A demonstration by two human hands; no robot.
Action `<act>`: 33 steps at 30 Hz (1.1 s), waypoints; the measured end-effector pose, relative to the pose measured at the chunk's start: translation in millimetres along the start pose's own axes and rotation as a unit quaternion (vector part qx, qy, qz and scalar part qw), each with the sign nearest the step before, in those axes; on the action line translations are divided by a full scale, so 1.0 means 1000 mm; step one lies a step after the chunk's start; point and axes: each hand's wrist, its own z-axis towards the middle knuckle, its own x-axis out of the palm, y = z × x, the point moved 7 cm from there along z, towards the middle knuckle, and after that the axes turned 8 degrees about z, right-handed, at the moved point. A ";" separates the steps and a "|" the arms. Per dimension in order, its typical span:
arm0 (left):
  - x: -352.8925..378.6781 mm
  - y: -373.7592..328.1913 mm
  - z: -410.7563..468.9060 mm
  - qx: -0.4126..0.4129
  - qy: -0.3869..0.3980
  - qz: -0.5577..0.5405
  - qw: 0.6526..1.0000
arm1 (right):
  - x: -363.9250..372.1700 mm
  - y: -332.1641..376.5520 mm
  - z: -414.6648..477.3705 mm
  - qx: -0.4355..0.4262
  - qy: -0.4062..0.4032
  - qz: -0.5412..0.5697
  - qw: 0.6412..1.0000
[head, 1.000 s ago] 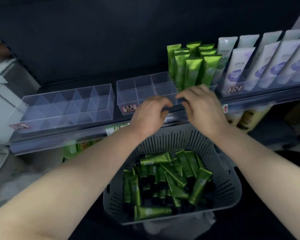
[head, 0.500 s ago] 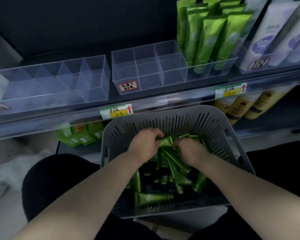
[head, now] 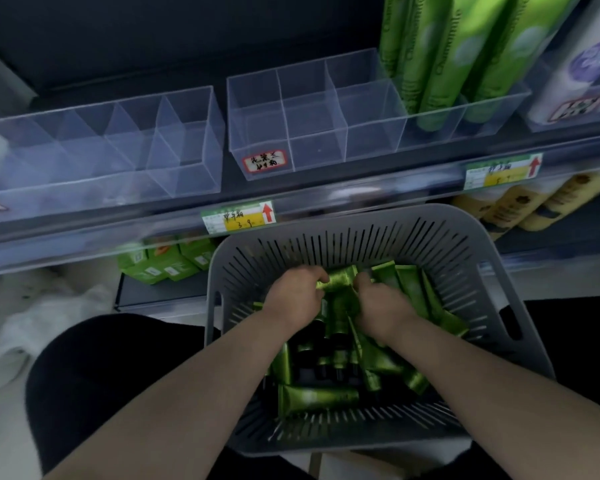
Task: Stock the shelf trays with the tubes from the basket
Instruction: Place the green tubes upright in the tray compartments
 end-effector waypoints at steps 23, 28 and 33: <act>0.023 -0.041 0.013 0.104 0.079 0.270 0.954 | -0.076 -0.019 -0.053 -0.051 -0.124 0.117 0.984; -0.026 -0.042 0.001 0.063 -0.032 -0.039 0.997 | -0.107 -0.008 -0.069 -0.097 -0.187 0.134 0.968; -0.096 -0.057 -0.020 0.094 -0.186 -0.161 0.965 | -0.152 0.011 -0.095 -0.163 -0.291 0.127 0.934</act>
